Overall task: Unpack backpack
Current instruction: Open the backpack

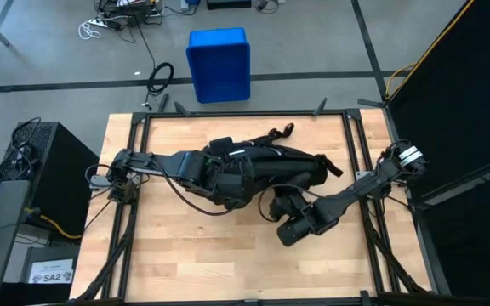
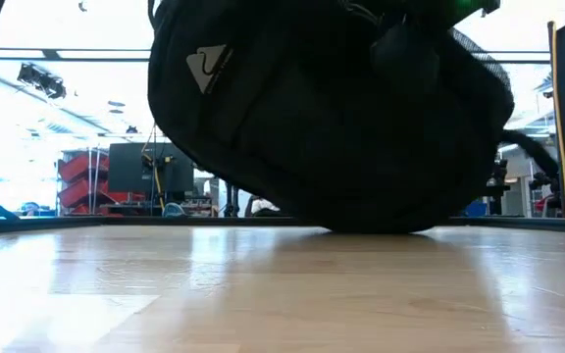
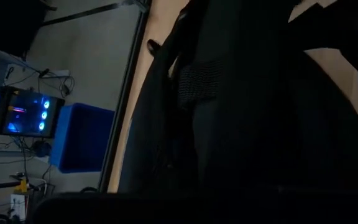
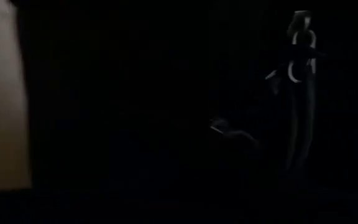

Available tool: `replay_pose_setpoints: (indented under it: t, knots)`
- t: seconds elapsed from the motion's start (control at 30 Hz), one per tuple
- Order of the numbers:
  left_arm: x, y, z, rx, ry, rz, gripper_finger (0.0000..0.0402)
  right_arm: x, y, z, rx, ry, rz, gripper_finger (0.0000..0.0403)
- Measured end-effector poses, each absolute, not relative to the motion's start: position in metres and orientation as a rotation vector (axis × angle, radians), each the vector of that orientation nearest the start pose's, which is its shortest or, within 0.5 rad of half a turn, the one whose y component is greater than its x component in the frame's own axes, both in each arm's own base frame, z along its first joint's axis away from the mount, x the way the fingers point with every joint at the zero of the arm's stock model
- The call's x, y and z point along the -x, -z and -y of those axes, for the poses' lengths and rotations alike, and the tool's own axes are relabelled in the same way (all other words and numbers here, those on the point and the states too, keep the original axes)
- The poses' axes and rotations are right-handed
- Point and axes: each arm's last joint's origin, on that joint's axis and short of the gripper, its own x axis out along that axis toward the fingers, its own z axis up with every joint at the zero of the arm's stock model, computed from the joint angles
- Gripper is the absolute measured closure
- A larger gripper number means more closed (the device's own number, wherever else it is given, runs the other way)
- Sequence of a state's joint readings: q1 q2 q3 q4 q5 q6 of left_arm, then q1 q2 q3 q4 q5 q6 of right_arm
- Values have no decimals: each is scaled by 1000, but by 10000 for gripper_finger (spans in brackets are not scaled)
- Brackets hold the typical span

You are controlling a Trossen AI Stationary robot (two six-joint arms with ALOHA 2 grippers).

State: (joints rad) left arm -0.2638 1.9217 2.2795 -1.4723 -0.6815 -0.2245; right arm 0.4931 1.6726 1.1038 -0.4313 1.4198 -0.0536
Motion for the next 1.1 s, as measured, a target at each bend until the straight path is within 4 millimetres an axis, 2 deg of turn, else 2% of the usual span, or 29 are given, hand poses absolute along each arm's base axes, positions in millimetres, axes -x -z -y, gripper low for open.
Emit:
replay_pose_setpoints:
  t: [0.07, 0.1, 0.33, 0.43, 0.6, 0.77, 0.93, 1.1]
  knots:
    - [-351, -412, 76, -309, -482, -948, 401, -299, -224, -129, 888, 813, -627, 377]
    - [-350, -412, 76, -304, -488, -949, 401, -299, -224, -130, 890, 807, -627, 388]
    - [-346, -410, 70, -289, -537, -991, 401, -289, -226, -148, 937, 843, -556, 402]
    - [-345, -410, 67, -272, -558, -995, 401, -287, -235, -157, 965, 866, -527, 402]
    - [-344, -411, 63, -265, -567, -998, 401, -286, -261, -159, 951, 870, -511, 403]
    - [-346, -411, 50, -232, -587, -1009, 401, -286, -289, -155, 954, 888, -514, 403]
    - [-350, -411, 28, -216, -616, -1031, 401, -280, -318, -150, 892, 901, -480, 402]
    - [-352, -408, 0, -169, -601, -1088, 401, -265, -353, -144, 781, 884, -416, 402]
